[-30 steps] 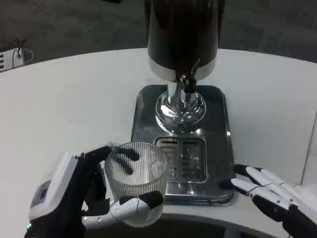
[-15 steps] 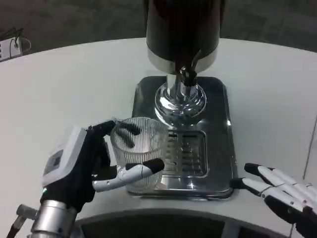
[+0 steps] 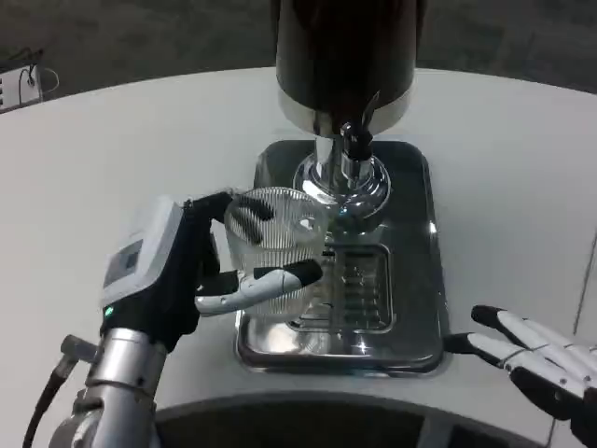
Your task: Grasp the cup under the faucet to collect the drink, then remove the cup.
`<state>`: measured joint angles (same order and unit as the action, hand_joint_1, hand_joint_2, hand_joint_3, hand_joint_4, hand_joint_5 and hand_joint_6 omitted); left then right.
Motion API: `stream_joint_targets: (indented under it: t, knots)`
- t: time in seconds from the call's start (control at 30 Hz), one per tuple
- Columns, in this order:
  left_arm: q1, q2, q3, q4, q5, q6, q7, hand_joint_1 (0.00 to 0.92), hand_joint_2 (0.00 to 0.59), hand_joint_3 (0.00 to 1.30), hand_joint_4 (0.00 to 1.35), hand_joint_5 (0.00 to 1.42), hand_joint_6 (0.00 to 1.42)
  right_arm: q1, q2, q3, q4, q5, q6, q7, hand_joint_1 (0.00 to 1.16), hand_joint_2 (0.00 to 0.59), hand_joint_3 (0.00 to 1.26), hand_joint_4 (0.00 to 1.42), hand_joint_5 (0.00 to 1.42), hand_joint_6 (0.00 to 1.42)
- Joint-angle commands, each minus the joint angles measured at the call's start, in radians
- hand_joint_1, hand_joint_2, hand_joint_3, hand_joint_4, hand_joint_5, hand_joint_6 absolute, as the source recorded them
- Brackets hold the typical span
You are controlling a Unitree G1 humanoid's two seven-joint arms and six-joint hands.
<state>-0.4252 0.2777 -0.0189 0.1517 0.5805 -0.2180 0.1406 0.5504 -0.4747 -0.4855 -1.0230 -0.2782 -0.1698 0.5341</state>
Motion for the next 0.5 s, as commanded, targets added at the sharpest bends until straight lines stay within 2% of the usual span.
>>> stream_joint_targets:
  t: [0.03,0.5]
  knots:
    - [-0.072,0.009,-0.030,0.049,0.018,0.017,0.033,0.458,0.000,1.03,1.11,1.24,1.31,0.017,0.000,-0.021,0.007,0.020,-0.024,0.003,0.43,0.499,0.13,0.00,0.04,0.08]
    - [-0.169,0.015,-0.109,0.170,0.042,0.036,0.059,0.458,0.000,1.03,1.10,1.22,1.31,0.013,-0.012,-0.049,0.039,0.049,-0.039,0.006,0.43,0.499,0.14,0.00,0.04,0.09]
